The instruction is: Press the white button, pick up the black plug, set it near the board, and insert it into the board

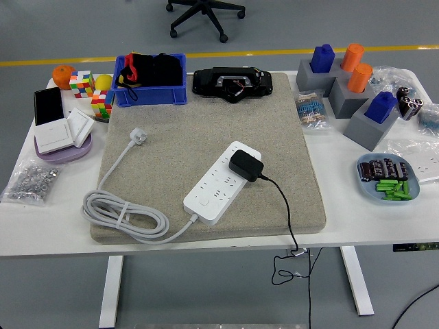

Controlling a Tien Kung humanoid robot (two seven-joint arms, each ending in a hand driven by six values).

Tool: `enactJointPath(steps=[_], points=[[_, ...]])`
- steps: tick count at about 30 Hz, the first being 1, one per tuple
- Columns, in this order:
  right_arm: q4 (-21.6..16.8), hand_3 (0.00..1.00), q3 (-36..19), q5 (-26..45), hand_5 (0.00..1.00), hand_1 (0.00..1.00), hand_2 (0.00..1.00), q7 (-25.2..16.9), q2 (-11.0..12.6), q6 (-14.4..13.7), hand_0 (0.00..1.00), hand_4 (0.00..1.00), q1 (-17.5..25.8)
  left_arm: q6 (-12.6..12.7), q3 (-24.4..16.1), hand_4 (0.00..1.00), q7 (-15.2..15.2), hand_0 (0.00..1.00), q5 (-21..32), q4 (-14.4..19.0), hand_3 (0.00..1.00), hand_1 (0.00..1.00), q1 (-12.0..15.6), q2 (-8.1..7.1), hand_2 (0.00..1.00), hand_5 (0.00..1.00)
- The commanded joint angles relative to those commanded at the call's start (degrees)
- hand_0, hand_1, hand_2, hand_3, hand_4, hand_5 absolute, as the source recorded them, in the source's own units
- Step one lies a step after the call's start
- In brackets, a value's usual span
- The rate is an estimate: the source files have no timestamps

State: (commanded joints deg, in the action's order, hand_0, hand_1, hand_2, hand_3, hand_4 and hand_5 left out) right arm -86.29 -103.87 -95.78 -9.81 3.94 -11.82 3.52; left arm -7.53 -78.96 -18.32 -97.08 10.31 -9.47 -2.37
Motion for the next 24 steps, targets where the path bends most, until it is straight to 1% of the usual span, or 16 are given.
enactJointPath(steps=[15, 24], points=[[0.1, 0.622, 0.1, 0.2, 0.188, 0.656, 0.666, 0.1, -0.1, 0.3, 0.760, 0.787, 0.2, 0.0, 0.0, 0.559, -0.1, 0.690, -0.1, 0.0, 0.644, 0.666, 0.0, -0.01, 0.641, 0.169], [0.2, 0.619, 0.1, 0.2, 0.185, 0.649, 0.652, 0.1, -0.1, 0.5, 0.755, 0.783, 0.2, -0.1, 0.0, 0.560, -0.1, 0.690, -0.5, 0.0, 0.644, 0.665, 0.1, -0.26, 0.641, 0.169]])
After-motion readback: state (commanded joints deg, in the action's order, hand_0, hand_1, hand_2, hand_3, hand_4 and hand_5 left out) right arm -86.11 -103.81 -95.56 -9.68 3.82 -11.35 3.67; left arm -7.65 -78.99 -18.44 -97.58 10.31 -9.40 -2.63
